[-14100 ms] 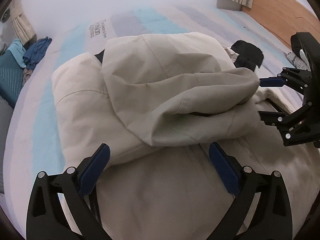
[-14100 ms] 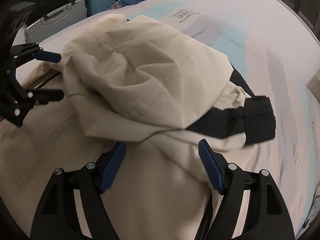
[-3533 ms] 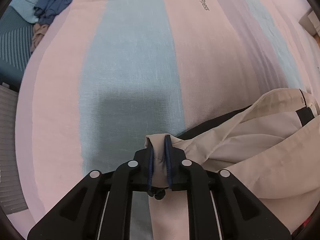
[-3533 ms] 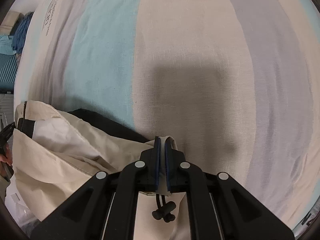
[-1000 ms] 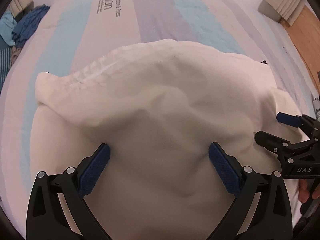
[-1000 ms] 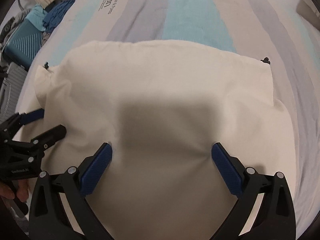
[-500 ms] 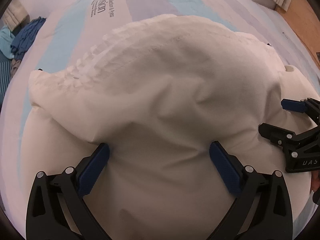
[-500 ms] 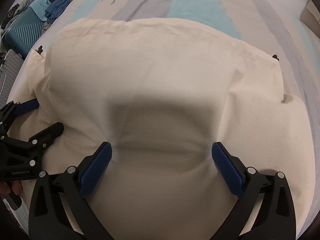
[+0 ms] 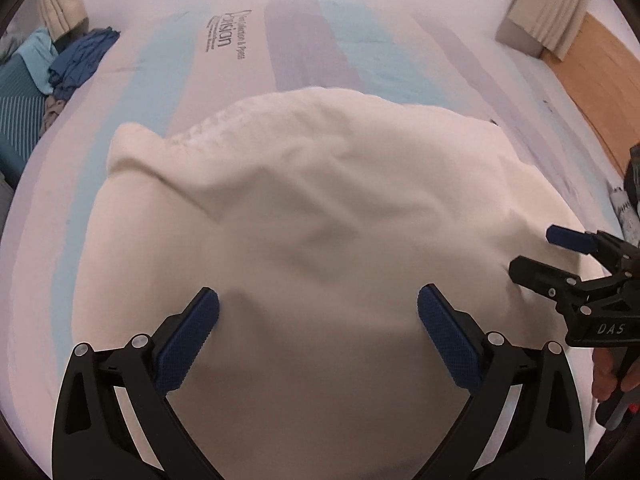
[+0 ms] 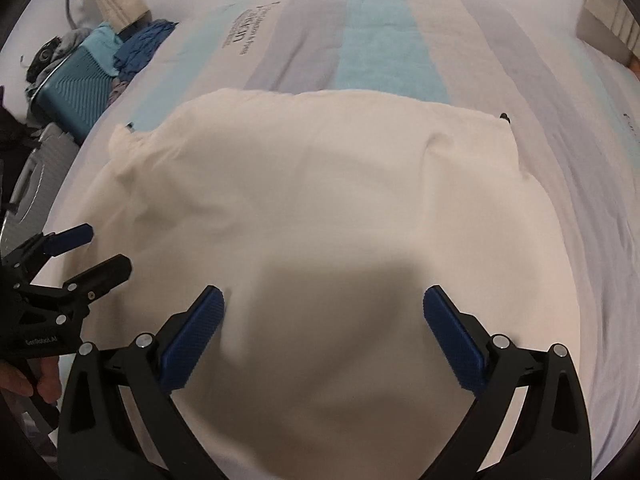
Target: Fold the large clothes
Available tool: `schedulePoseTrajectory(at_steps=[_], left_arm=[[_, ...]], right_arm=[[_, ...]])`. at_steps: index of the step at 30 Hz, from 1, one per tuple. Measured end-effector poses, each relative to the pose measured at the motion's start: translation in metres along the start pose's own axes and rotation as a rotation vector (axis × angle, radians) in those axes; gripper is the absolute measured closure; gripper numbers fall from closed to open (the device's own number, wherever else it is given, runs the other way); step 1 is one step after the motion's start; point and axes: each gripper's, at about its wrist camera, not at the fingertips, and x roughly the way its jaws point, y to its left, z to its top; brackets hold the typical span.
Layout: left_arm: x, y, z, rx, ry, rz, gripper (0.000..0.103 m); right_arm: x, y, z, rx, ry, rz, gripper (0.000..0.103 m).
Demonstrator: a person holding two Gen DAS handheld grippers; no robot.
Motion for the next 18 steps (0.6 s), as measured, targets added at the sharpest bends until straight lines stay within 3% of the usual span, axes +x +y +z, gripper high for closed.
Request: schedulePoseTrajectory(at_steps=[7, 18], left_arm=[[0.002, -0.003, -0.037, 0.002, 0.019, 0.007, 0.005], [0.029, -0.002, -0.060, 0.058, 0.050, 0.035, 0.005]], right_arm=[[0.000, -0.001, -0.026, -0.008, 0.020, -0.003, 0.007], [0.032, 0.005, -0.046, -0.084, 0.062, -0.022, 0.007]])
